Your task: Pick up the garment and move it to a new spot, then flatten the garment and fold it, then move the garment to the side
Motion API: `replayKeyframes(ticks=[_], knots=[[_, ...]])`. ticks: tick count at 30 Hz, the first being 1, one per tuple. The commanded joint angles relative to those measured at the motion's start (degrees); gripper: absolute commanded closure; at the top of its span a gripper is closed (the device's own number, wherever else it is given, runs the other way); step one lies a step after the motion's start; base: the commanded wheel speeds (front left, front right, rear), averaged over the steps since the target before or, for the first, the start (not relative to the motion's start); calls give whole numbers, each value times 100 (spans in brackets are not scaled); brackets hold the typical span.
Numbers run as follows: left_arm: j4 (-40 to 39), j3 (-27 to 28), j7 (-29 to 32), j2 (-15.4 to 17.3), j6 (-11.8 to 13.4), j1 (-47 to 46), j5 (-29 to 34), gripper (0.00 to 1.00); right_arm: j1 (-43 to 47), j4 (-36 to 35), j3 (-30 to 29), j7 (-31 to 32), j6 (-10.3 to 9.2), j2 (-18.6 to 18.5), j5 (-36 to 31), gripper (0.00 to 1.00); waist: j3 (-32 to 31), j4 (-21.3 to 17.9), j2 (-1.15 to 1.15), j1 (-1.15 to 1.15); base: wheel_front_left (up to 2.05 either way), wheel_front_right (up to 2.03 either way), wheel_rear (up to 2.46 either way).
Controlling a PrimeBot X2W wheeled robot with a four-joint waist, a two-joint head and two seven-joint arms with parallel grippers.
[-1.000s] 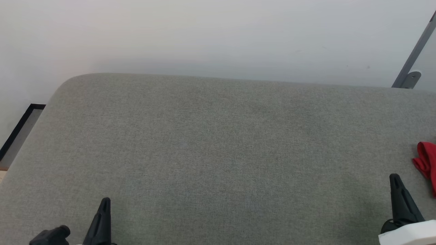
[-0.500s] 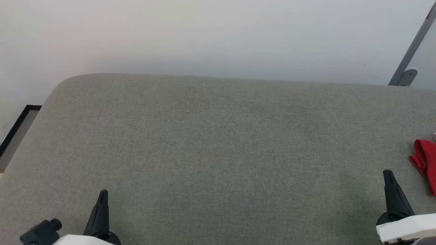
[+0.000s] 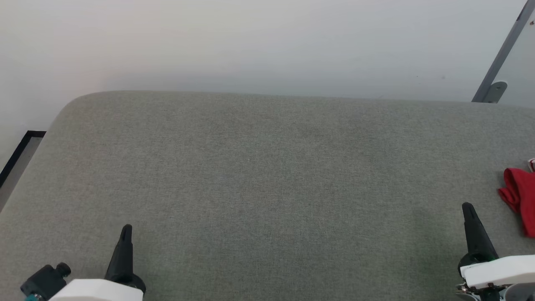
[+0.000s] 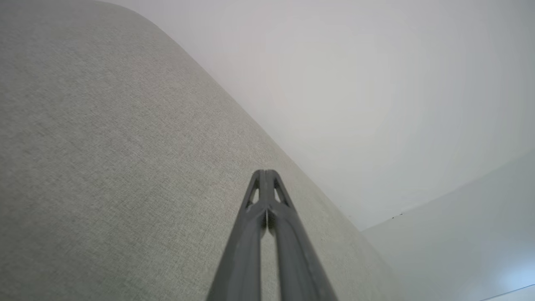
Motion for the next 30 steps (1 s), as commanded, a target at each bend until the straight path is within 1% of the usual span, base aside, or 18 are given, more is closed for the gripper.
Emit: replayKeyframes(ticks=[1, 18, 30], knots=[[-40, 41, 54, 22, 1, -152, -195, 100, -130, -33, -13, 35, 1, -7, 169, 100, 2, -7, 0, 0, 0, 0, 0], [49, 143, 344, -86, 1, -371, -1233, 100, -322, 154, 33, 227, 1, 97, 1196, 100, 25, -99, 0, 0, 0, 0, 0], [106, 204, 507, -142, 2, -498, -1803, 100, -435, 270, 59, 340, 1, 154, 1781, 100, 40, -159, 0, 0, 0, 0, 0]])
